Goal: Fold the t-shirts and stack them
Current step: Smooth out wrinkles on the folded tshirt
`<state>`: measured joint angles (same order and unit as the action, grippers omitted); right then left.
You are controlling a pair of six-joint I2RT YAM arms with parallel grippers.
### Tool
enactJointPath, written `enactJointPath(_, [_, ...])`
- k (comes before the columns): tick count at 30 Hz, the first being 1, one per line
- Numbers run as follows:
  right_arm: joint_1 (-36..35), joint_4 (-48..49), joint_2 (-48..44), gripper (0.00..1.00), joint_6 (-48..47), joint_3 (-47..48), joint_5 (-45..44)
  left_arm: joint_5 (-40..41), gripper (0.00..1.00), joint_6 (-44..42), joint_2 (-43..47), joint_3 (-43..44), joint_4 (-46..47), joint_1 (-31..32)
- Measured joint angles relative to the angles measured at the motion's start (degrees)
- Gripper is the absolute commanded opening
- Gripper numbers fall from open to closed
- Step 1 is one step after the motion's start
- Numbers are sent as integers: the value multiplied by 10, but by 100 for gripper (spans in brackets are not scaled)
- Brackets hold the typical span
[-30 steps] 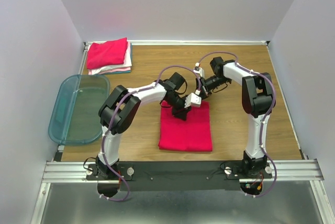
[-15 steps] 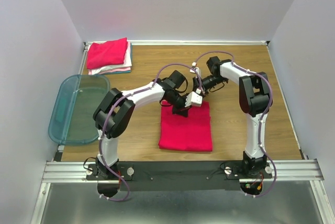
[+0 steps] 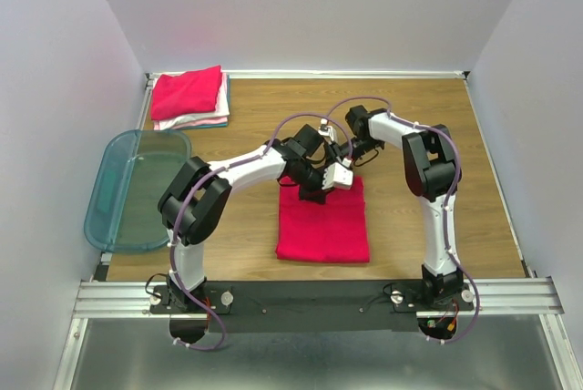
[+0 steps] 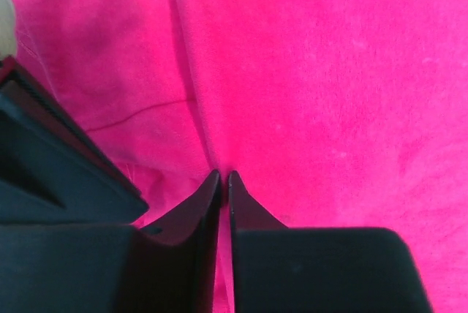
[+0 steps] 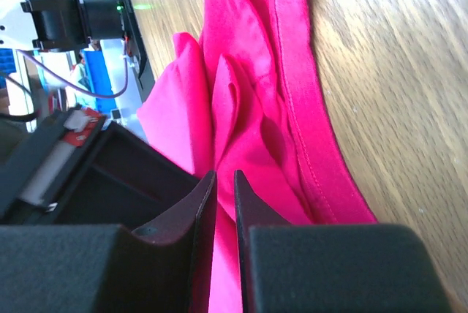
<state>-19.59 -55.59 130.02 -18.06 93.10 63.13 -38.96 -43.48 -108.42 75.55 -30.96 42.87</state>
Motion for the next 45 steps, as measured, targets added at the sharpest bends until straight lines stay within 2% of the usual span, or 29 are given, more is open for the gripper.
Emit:
enactJointPath(7, [-2, 0, 0, 21, -5, 8, -6, 13, 30, -3, 0, -36, 9, 0])
enactJointPath(15, [-2, 0, -1, 21, -7, 7, -7, 15, 27, -3, 0, -37, 12, 0])
enactJointPath(22, [-2, 0, -5, 21, -11, 7, -8, 15, 36, -3, 1, -37, 12, 0])
enactJointPath(25, [-2, 0, -14, 18, -12, 6, -12, 15, 39, -4, 3, -37, 11, 0])
enactJointPath(35, [-2, -25, -83, 5, -57, -49, -31, 21, 40, -13, 13, -53, 8, 0])
enactJointPath(45, [-34, -45, -68, 3, -79, -79, -51, 21, 40, -15, 13, -53, 5, -1])
